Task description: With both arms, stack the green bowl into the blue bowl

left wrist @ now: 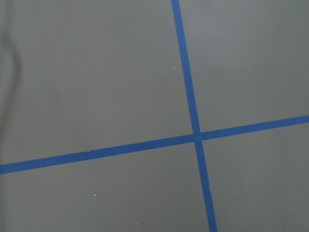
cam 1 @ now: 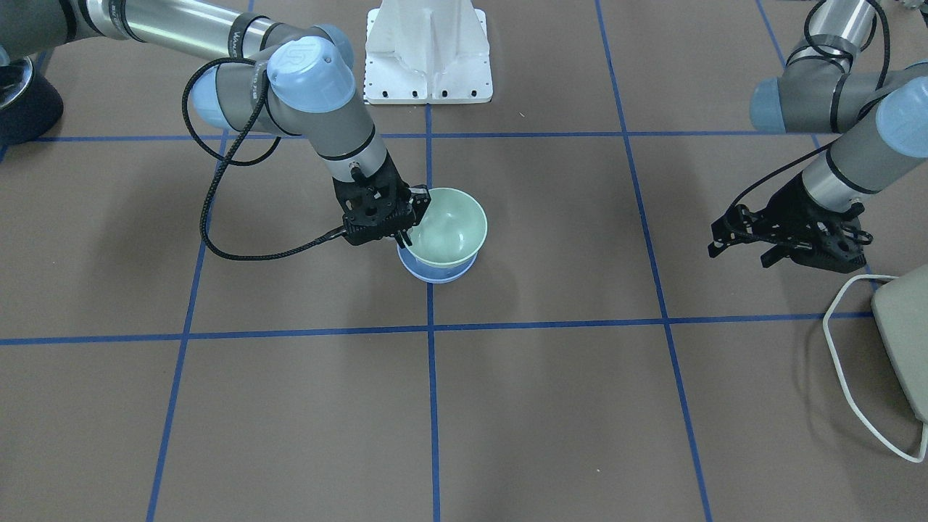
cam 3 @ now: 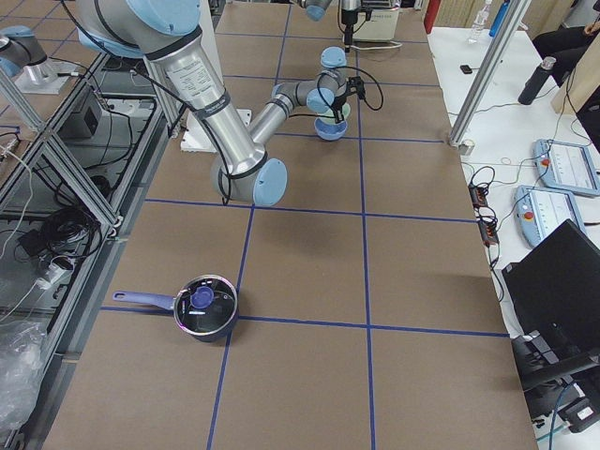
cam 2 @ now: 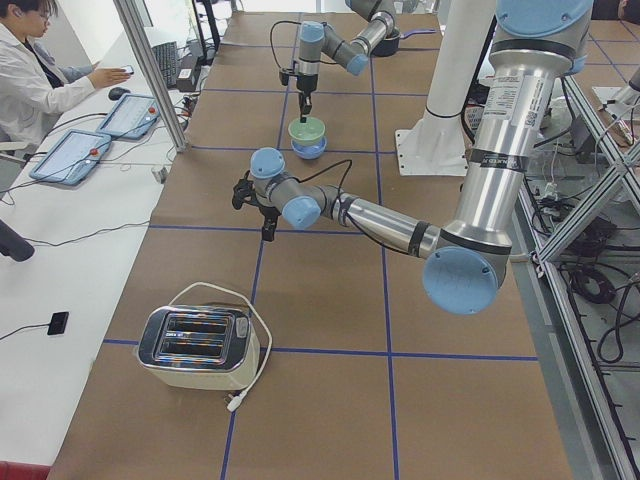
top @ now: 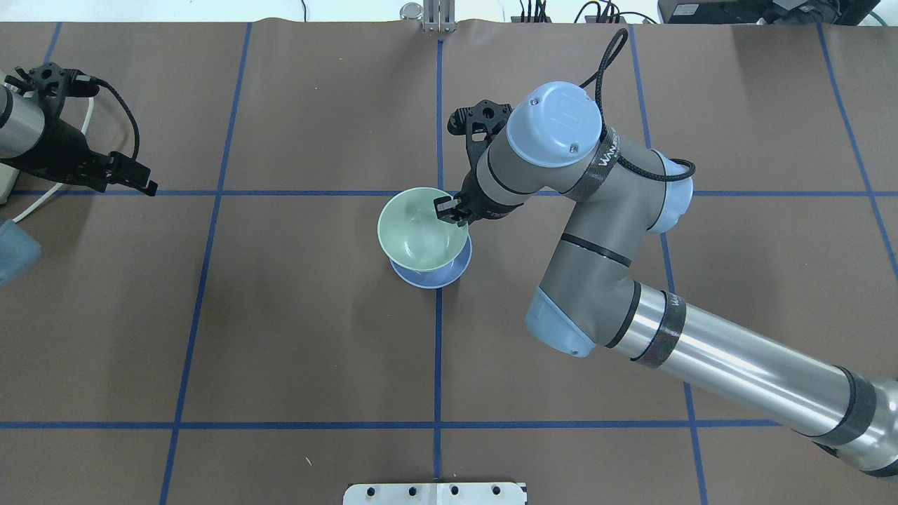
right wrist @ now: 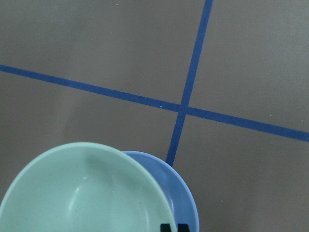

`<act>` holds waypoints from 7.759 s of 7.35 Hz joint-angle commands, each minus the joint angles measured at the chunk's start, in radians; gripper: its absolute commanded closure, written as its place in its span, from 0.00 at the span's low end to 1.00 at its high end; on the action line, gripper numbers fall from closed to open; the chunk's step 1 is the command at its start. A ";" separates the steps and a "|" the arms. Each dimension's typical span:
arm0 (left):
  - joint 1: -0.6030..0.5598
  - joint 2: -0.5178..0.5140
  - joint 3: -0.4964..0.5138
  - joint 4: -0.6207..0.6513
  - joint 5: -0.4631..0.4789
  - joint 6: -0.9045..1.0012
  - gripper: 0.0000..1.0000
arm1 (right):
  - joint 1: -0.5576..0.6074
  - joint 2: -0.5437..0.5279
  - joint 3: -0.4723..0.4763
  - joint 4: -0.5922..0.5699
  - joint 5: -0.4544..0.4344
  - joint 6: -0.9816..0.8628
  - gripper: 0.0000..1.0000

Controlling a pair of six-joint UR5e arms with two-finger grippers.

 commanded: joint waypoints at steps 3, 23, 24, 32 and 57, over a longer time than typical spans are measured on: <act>0.000 0.002 0.002 -0.003 0.000 0.000 0.03 | -0.028 0.000 -0.017 0.003 -0.062 -0.005 0.85; 0.003 -0.002 0.021 -0.009 -0.001 0.000 0.03 | -0.041 -0.011 -0.027 0.031 -0.098 0.003 0.84; 0.003 -0.002 0.021 -0.009 -0.001 0.000 0.03 | -0.041 -0.011 -0.028 0.031 -0.098 0.001 0.84; 0.003 0.002 0.021 -0.013 -0.001 -0.002 0.03 | -0.044 -0.026 -0.031 0.048 -0.104 -0.005 0.00; -0.459 0.052 0.108 0.487 -0.069 0.845 0.00 | 0.613 -0.738 0.205 -0.063 0.244 -0.345 0.00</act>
